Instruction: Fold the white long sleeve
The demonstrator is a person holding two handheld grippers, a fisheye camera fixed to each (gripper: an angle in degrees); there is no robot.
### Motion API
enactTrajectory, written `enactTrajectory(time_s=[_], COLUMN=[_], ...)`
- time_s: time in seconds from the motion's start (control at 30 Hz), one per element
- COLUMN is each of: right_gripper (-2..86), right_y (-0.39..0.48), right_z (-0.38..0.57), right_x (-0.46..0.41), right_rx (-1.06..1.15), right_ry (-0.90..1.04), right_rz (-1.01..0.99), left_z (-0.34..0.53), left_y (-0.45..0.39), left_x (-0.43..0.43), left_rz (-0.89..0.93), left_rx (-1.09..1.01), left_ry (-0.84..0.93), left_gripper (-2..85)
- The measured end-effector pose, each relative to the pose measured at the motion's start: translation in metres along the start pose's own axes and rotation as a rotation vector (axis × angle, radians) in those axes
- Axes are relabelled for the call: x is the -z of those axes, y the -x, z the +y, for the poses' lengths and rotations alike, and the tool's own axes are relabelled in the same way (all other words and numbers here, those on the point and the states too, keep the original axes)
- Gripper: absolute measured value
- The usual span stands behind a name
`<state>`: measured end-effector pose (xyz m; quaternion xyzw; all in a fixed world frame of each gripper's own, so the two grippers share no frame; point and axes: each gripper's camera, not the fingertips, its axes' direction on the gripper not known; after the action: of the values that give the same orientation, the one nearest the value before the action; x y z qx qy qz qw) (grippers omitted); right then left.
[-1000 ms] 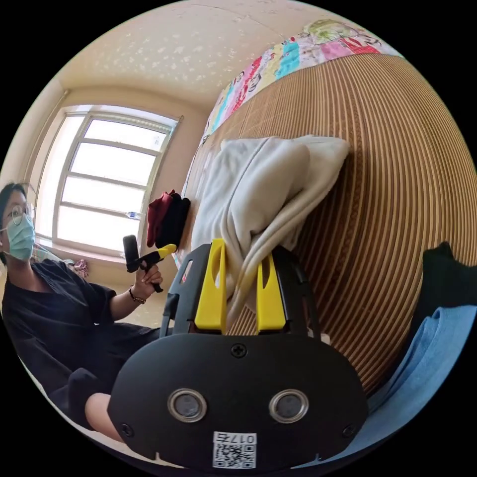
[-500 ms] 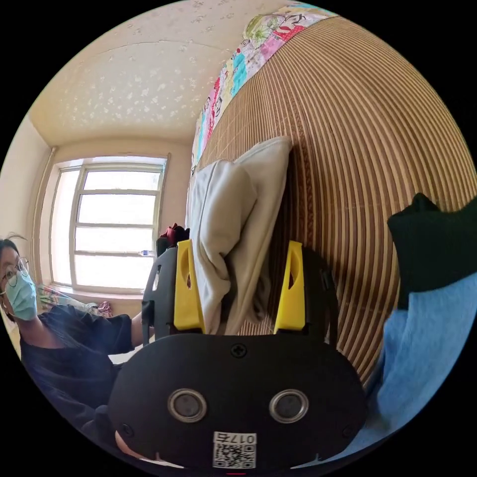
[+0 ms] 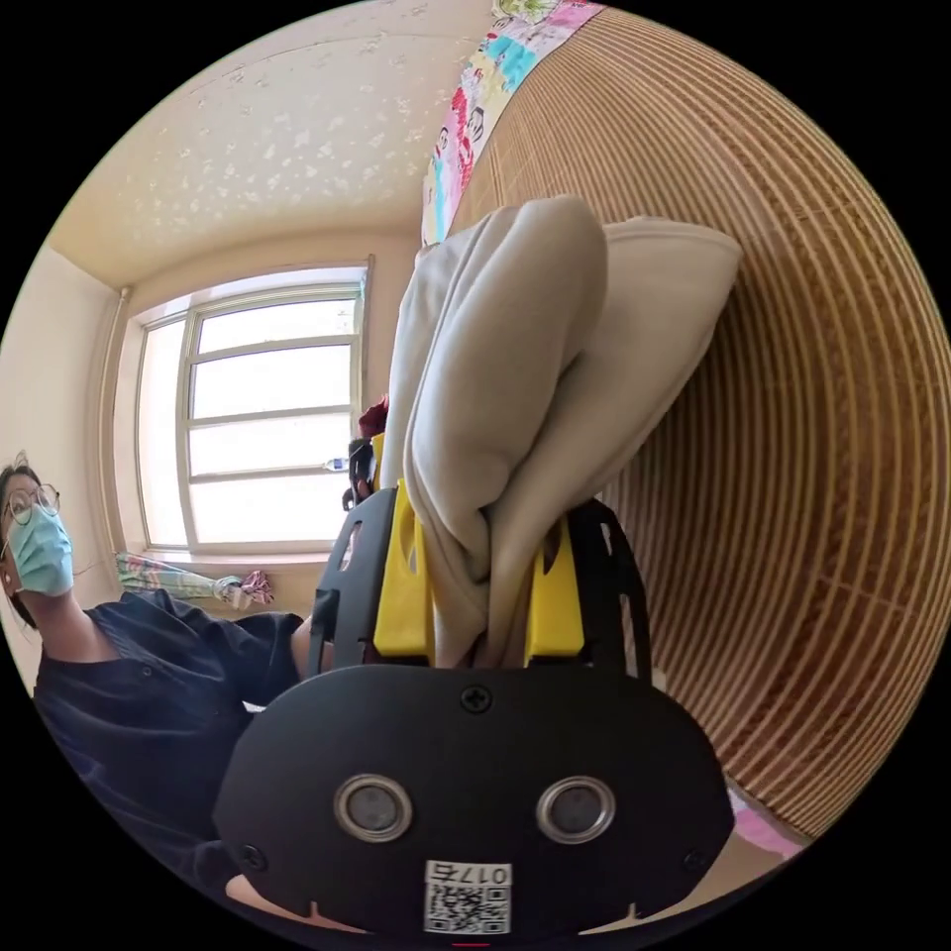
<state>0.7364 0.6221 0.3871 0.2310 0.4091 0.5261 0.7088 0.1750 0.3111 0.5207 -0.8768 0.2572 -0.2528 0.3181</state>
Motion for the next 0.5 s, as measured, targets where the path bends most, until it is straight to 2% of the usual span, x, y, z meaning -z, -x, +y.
enactTrajectory(time_s=[0.17,0.23,0.37,0.5], right_gripper=[14.2,14.3,14.3,14.4], right_y=[0.107,0.176,0.280,0.361], right_z=[0.015,0.010,-0.010,-0.048], right_x=[-0.090,-0.147,-0.240,-0.347], right_rx=[0.084,0.145,0.217,0.289], right_ry=[0.002,0.011,0.022,0.029], right_rz=[-0.151,-0.222,-0.266,-0.198], left_z=[0.036,0.042,0.036,0.014], left_y=[-0.085,-0.119,-0.172,-0.162], left_x=[0.163,0.228,0.362,0.438], left_rz=[-0.180,-0.262,-0.446,-0.614], left_rx=[-0.114,-0.166,-0.247,-0.257], left_ry=[-0.128,-0.176,-0.268,-0.329], left_gripper=[13.7,13.7,14.1,13.8])
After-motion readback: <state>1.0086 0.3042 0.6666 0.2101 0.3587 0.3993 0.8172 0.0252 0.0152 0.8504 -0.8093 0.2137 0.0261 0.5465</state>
